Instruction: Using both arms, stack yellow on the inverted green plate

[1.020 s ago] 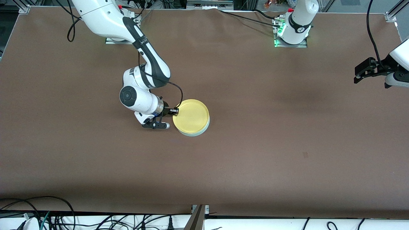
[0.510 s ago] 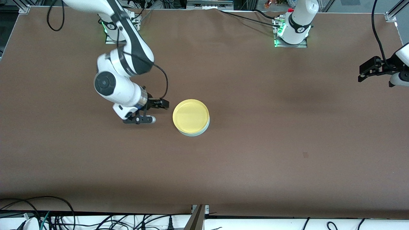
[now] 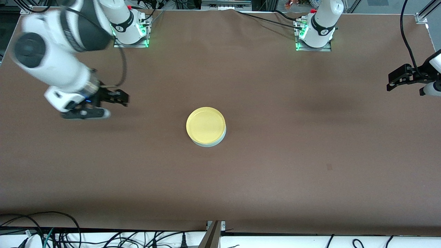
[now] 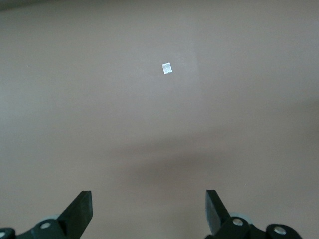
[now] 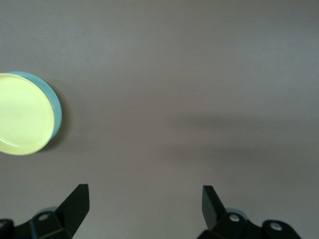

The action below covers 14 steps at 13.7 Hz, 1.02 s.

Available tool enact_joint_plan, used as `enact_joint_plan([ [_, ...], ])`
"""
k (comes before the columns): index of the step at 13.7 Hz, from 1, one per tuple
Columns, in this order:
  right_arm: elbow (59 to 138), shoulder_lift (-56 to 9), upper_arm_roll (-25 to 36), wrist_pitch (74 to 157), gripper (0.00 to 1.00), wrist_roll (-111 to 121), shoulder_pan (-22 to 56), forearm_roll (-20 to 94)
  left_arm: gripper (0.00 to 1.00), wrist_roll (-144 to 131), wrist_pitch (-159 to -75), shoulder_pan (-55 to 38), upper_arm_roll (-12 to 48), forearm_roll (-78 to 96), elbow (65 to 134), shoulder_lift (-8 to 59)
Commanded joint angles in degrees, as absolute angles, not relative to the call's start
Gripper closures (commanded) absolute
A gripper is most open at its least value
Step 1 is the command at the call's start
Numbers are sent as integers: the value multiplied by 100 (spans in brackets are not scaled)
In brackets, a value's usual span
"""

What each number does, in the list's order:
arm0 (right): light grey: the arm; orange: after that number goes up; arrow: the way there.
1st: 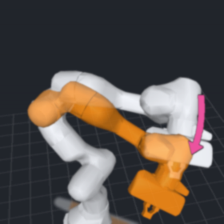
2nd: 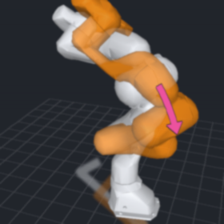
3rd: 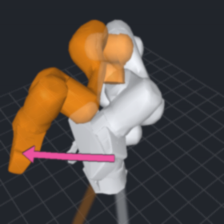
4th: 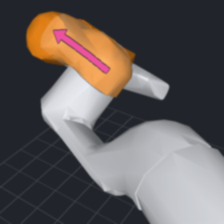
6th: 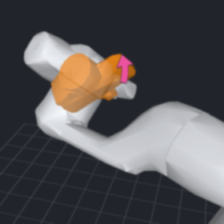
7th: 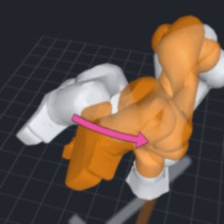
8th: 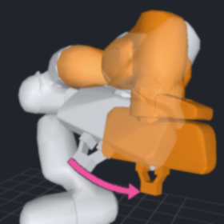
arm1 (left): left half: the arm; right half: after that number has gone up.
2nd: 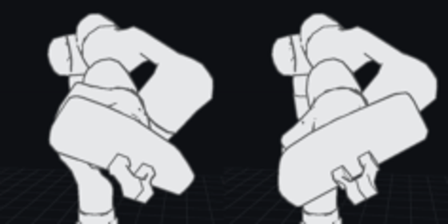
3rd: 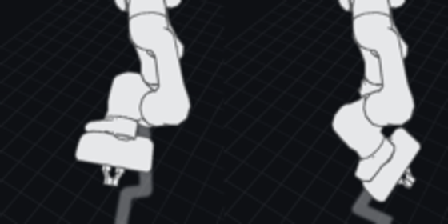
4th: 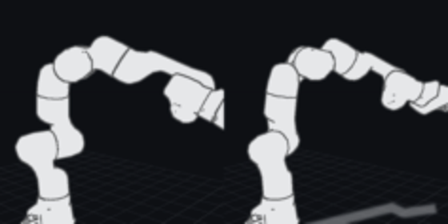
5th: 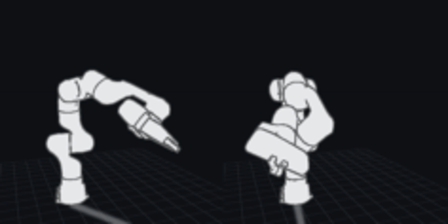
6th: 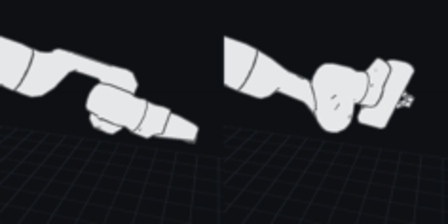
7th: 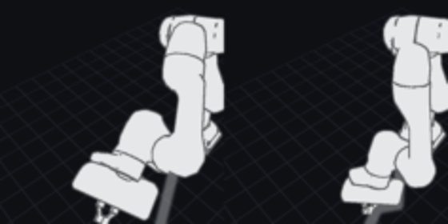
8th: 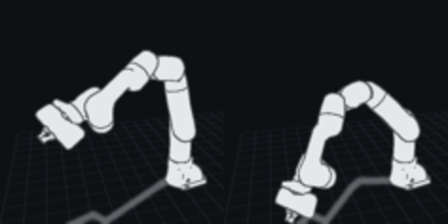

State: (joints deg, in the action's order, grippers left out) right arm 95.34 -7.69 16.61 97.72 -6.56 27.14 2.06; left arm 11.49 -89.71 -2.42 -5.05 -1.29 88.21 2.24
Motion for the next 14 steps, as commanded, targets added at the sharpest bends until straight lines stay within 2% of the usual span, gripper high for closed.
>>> enact_joint_plan([
  [1, 8607, -765, 2073, 9045, 0, 42, 2733, 167, 0, 1134, -8842, 44, -246, -18, 8596, 316],
  [4, 8280, -677, 2390, 8106, 0, 26, 2699, 150, 0, 1134, -8842, 44, -246, -9, 8596, 316],
  [6, 8305, -633, 2295, 8165, 0, 96, 2454, 114, 0, 1116, -8842, 18, -246, -9, 8596, 334],
  [7, 8401, -563, 2050, 8217, 0, 158, 2148, 123, 0, 1134, -8842, 18, -246, -9, 8604, 334],
  [9, 8664, -318, 894, 8445, 0, 272, 1007, 36, 0, 1134, -8824, -17, -246, -9, 8613, 343],
  [11, 9217, 103, 153, 8936, 0, 229, 267, -132, 0, 1134, -8815, -18, -246, -9, 8613, 343],
  [14, 9317, 193, 26, 8991, 0, 202, 114, -97, 0, 1055, -8815, 0, -246, -9, 8613, 334],
])
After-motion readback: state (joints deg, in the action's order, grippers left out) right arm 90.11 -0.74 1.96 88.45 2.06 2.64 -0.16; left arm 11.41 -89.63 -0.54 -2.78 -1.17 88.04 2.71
